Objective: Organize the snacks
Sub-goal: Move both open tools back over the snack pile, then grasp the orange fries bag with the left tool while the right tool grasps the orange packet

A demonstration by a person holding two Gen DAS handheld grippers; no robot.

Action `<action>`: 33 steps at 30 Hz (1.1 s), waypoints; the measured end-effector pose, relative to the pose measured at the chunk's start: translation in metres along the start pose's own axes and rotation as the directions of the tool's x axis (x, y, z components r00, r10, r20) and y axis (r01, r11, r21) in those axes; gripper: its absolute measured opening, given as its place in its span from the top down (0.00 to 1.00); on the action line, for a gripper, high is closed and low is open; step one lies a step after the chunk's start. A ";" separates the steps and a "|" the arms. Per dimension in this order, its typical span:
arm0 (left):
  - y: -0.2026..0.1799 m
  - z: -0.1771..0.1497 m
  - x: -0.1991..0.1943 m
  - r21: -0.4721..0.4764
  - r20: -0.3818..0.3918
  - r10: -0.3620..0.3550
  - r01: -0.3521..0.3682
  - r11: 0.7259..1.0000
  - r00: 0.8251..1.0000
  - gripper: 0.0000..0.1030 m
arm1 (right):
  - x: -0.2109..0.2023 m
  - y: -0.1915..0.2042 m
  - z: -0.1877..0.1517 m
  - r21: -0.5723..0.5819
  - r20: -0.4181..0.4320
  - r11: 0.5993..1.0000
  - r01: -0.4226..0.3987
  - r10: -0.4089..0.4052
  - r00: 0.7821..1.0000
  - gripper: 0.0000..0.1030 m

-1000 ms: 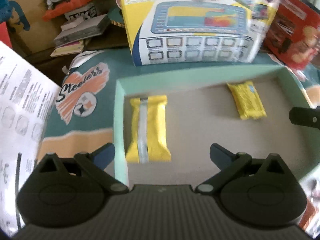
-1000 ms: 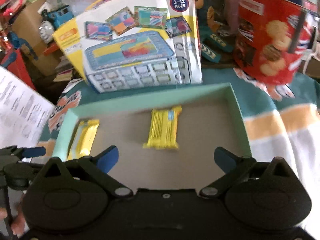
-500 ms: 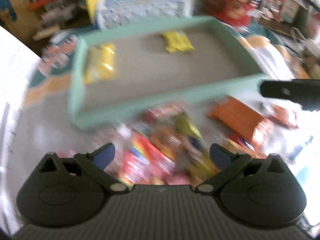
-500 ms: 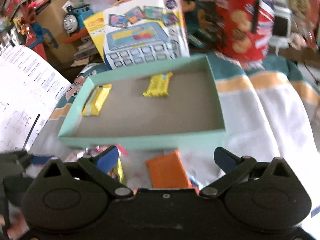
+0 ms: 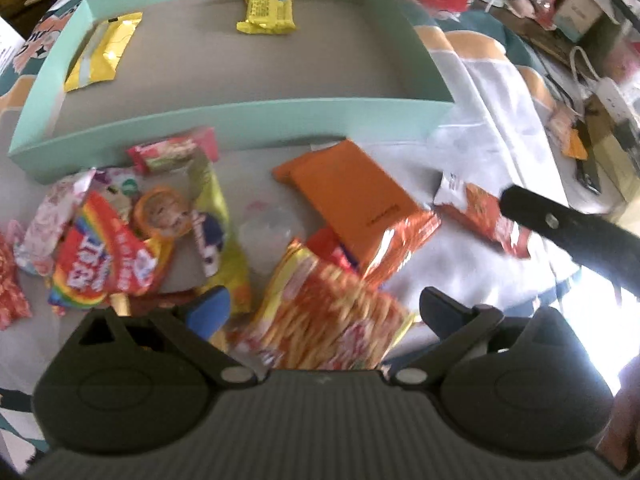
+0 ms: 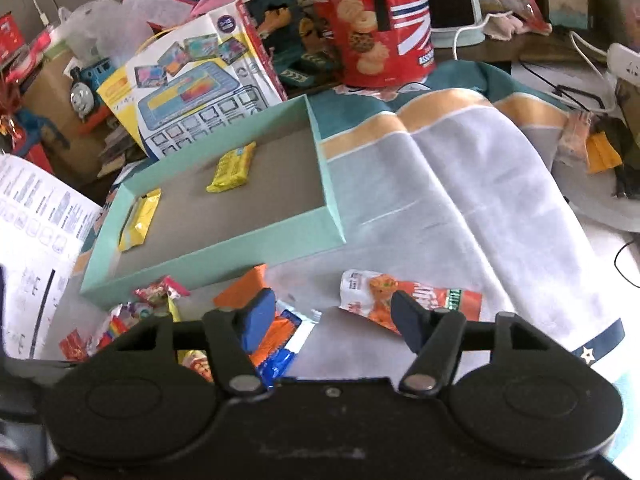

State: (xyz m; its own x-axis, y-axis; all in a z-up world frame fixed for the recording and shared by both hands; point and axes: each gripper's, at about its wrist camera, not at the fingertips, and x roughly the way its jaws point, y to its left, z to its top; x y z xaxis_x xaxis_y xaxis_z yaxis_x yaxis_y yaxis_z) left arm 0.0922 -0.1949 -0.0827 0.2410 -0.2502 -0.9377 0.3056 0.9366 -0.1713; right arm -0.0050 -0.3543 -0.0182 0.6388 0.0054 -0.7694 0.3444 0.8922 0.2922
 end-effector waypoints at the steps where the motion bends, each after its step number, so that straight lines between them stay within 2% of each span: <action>1: -0.004 0.000 0.005 0.004 -0.004 0.014 -0.014 1.000 1.000 0.01 | 0.000 -0.002 0.000 -0.002 -0.003 1.000 -0.006 0.006 1.000 0.36; 4: -0.011 -0.004 0.014 0.054 -0.011 0.072 -0.071 0.996 0.997 0.03 | 0.003 -0.004 0.000 -0.018 -0.014 0.999 -0.029 0.029 0.999 0.36; 8: -0.003 -0.019 0.005 0.103 0.008 0.093 -0.093 0.990 0.996 0.01 | 0.017 0.002 0.005 -0.041 -0.052 0.996 -0.078 0.076 0.996 0.36; 10: 0.004 -0.028 0.000 0.111 0.019 0.117 -0.118 0.987 0.993 0.01 | 0.028 0.011 0.010 -0.061 -0.080 0.992 -0.108 0.103 0.991 0.36; 15: 0.025 -0.043 -0.007 0.104 0.018 0.121 -0.122 0.987 0.993 0.00 | 0.061 0.045 0.017 -0.156 -0.152 0.975 -0.159 0.135 0.979 0.36; 18: 0.037 -0.045 -0.006 0.077 -0.006 0.097 -0.097 0.992 0.995 0.00 | 0.078 0.066 0.015 -0.218 -0.199 0.962 -0.162 0.119 0.973 0.34; 23: 0.043 -0.045 -0.008 0.046 -0.032 0.030 -0.028 0.999 0.999 0.00 | 0.104 0.091 0.004 -0.336 -0.255 0.935 -0.112 0.024 0.967 0.34; 24: 0.044 -0.045 -0.008 0.037 -0.044 0.003 -0.002 0.999 0.999 0.00 | 0.105 0.096 0.001 -0.375 -0.239 0.922 -0.091 -0.001 0.971 0.46; 25: 0.043 -0.045 -0.008 0.026 -0.052 -0.022 0.023 0.999 0.998 0.00 | 0.105 0.100 -0.001 -0.407 -0.227 0.910 -0.079 -0.017 0.974 0.50; 30: 0.034 -0.036 -0.008 0.009 -0.065 -0.079 0.080 0.997 0.995 0.00 | 0.085 0.081 0.006 -0.317 -0.203 0.945 -0.080 0.014 0.979 0.52; 33: 0.027 -0.029 -0.001 -0.039 -0.081 -0.111 0.108 0.993 0.991 0.00 | 0.067 0.055 0.005 -0.241 -0.184 0.967 -0.078 0.033 0.982 0.52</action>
State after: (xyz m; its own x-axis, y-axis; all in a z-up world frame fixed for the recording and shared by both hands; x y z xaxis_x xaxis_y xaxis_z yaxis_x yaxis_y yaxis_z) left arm 0.0738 -0.1627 -0.0949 0.1307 -0.3316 -0.9343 0.2939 0.9130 -0.2829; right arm 0.0601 -0.3067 -0.0503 0.5126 0.1180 -0.8505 0.1180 0.9714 0.2059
